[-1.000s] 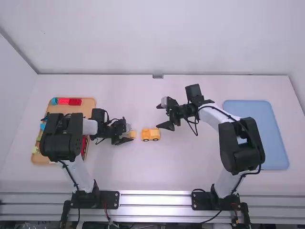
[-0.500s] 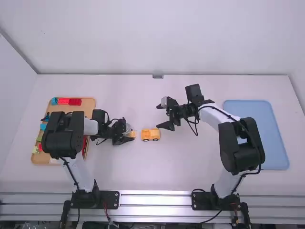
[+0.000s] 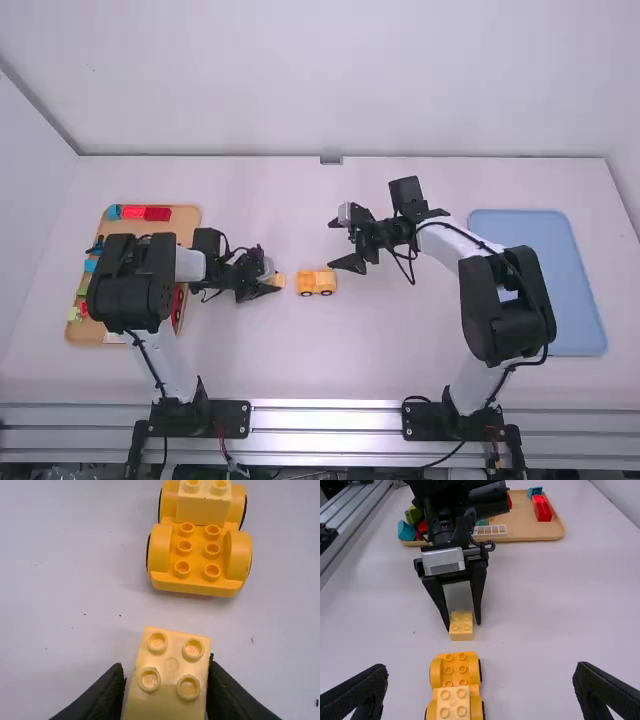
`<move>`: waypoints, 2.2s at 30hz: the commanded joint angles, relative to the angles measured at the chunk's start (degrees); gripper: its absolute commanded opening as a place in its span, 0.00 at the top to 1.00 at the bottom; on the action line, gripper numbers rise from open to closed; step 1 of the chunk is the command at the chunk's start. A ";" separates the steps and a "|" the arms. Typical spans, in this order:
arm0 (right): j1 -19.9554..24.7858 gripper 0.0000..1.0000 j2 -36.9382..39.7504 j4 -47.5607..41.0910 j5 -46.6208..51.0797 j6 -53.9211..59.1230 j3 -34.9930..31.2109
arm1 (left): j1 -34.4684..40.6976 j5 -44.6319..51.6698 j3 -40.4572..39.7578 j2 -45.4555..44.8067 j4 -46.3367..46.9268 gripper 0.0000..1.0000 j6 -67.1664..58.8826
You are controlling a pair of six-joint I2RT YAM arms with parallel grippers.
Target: Assemble lego blocks to make yellow taxi
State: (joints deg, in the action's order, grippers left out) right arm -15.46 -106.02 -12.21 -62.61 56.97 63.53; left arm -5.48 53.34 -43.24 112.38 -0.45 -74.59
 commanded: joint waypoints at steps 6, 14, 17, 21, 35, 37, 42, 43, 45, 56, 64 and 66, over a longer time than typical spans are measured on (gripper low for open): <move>0.17 0.01 0.35 -0.15 -0.35 -0.15 -0.28 | -0.22 -7.50 0.42 1.31 1.27 0.57 0.63; -0.22 0.01 0.35 -0.13 -0.33 -0.17 -0.28 | -0.20 -10.86 0.35 1.31 2.78 0.53 0.66; -0.28 0.01 0.35 -0.13 -0.33 -0.20 -0.28 | -0.20 -11.02 0.44 1.31 2.34 0.54 0.68; -0.35 0.01 0.35 -0.11 -0.33 -0.17 -0.28 | -0.20 -12.28 0.33 1.31 2.58 0.57 0.70; 0.59 0.01 0.35 -0.13 2.43 0.17 -0.28 | -0.09 -11.78 -1.62 -0.22 6.71 0.77 0.70; 0.33 0.01 0.35 -0.22 2.67 -0.15 -0.28 | 0.33 -11.89 -3.21 -1.64 11.21 0.79 0.70; -0.02 0.01 0.35 -0.68 6.75 2.93 -0.44 | 1.95 -11.82 -6.16 -6.21 19.23 0.81 0.70; 0.02 0.01 0.35 -0.57 6.71 3.34 -0.72 | 2.43 -11.78 -6.38 -7.30 19.89 0.81 0.68; 0.13 0.01 0.35 -0.50 6.01 4.13 -1.75 | 3.78 -12.00 -6.34 -9.77 20.20 0.82 0.79; -2.51 0.02 -4.98 32.68 3.67 -10.62 -18.21 | 11.78 -7.15 -5.75 -14.23 16.52 0.87 4.13; -2.49 0.01 -14.84 44.37 -3.93 -12.26 -18.45 | 12.92 -1.75 -2.73 -13.38 8.13 0.91 4.96; -2.64 0.02 -17.62 44.54 -5.20 -13.75 -16.65 | 12.98 -0.74 -2.71 -12.70 7.85 0.91 5.22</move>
State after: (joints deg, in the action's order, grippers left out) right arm -18.24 -120.60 32.01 -63.90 45.63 44.56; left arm 7.16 48.53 -46.78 98.56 7.40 -69.97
